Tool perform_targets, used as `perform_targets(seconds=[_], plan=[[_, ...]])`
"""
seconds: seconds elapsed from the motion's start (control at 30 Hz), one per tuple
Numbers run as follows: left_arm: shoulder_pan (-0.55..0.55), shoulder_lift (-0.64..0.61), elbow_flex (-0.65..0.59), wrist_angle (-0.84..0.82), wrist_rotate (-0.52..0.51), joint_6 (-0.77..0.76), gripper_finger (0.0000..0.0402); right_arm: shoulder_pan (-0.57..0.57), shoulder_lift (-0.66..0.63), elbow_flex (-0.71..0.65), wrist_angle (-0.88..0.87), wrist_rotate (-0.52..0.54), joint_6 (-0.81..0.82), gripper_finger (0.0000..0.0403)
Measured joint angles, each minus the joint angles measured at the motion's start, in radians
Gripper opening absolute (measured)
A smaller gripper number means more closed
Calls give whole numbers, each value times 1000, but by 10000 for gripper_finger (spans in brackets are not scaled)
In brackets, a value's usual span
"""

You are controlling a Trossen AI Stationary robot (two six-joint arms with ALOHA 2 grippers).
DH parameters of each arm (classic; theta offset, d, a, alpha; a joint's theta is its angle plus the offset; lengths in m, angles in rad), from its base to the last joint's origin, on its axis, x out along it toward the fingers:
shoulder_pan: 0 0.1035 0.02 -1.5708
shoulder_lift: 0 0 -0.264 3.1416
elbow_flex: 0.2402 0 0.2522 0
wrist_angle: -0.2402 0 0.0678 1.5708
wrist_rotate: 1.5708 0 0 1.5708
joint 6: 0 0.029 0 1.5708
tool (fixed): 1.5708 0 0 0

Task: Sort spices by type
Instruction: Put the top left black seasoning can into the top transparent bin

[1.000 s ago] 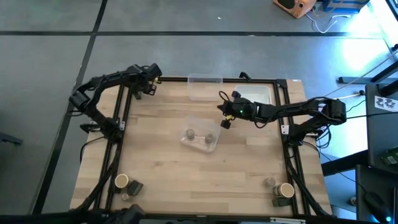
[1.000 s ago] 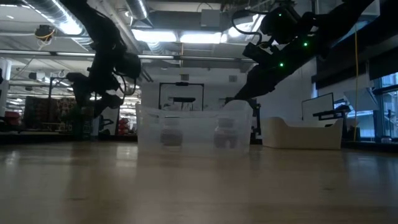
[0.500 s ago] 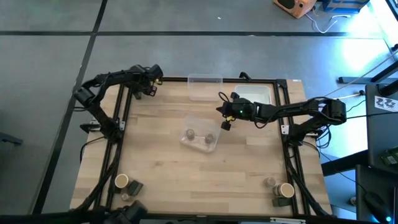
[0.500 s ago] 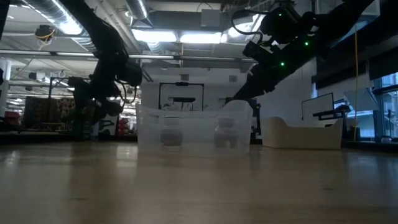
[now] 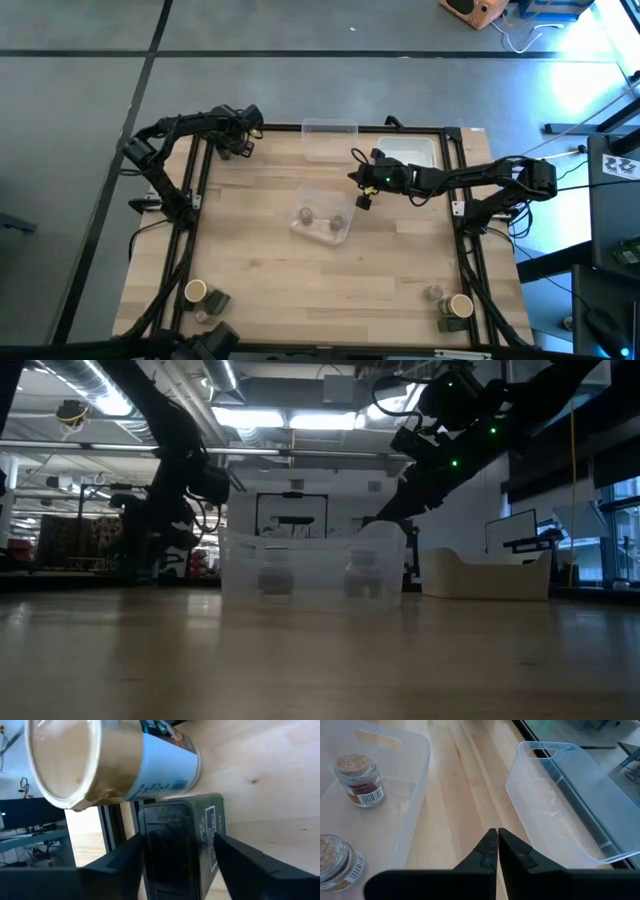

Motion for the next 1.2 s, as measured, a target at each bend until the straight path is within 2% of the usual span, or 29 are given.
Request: perform_targets(seconds=[0.2, 0.33, 0.63, 0.97, 1.2], plan=[[-21, -4, 3, 4, -2, 21, 145, 0, 0, 0, 0, 0, 0, 17], [-51, -3, 1, 12, 5, 27, 118, 0, 0, 0, 0, 0, 0, 17], [-156, -41, 9, 17, 15, 33, 122, 0, 0, 0, -1, 0, -1, 17], [-301, -146, 136, 50, 15, 28, 123, 0, 0, 0, -1, 0, -1, 17], [-373, -154, 207, 264, 171, 156, 120, 0, 0, 0, -1, 0, -1, 17]])
